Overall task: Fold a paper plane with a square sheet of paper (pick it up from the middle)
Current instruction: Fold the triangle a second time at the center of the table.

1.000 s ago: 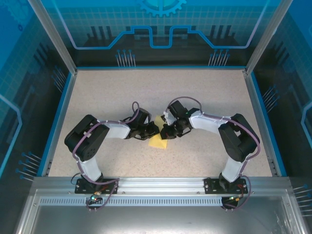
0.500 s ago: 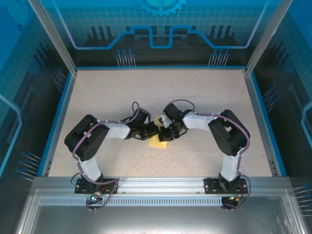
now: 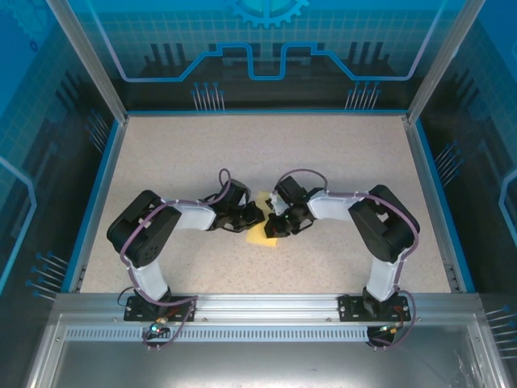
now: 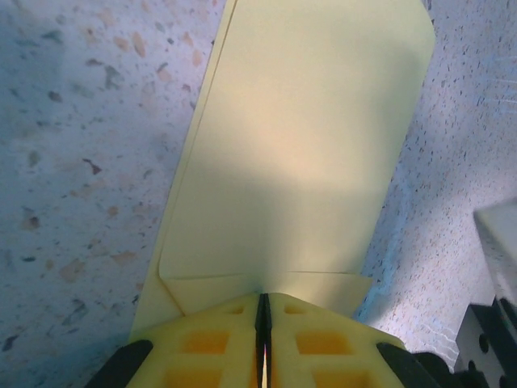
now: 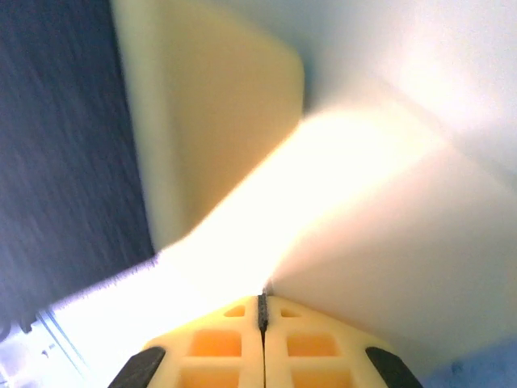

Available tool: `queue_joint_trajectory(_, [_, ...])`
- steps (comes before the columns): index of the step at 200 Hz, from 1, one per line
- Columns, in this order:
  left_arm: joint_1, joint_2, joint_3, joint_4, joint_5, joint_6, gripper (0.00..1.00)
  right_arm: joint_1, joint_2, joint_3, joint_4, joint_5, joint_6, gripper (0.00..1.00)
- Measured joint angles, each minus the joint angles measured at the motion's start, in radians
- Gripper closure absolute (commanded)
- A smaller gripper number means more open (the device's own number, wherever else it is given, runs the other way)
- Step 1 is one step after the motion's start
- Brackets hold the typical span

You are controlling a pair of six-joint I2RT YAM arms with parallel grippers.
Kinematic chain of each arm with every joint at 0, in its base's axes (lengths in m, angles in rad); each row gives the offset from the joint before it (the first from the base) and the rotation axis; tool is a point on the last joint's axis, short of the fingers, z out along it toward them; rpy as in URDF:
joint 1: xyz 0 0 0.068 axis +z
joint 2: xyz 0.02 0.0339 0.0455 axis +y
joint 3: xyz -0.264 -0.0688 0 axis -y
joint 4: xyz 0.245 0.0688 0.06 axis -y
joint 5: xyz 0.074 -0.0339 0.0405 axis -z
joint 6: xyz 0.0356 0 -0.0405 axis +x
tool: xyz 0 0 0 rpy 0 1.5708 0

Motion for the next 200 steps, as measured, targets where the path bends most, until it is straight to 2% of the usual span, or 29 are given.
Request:
queue_joint_trajectory(38, [0.000,0.000,-0.002,0.003,0.000,0.000,0.88,0.000,-0.092,-0.114,-0.003,-0.019,0.001,0.94])
queue_joint_trajectory(89, [0.000,-0.001,-0.002,0.003,0.000,0.000,0.89,-0.005,-0.175,-0.115,-0.056,-0.012,0.011,0.94])
queue_joint_trajectory(172, [0.000,-0.002,-0.002,0.002,0.000,0.001,0.88,-0.005,-0.076,-0.081,-0.021,-0.006,0.023,0.95])
queue_joint_trajectory(200, [-0.002,-0.006,0.021,-0.050,-0.007,0.028,0.88,-0.007,-0.069,-0.079,-0.026,-0.006,0.012,0.95])
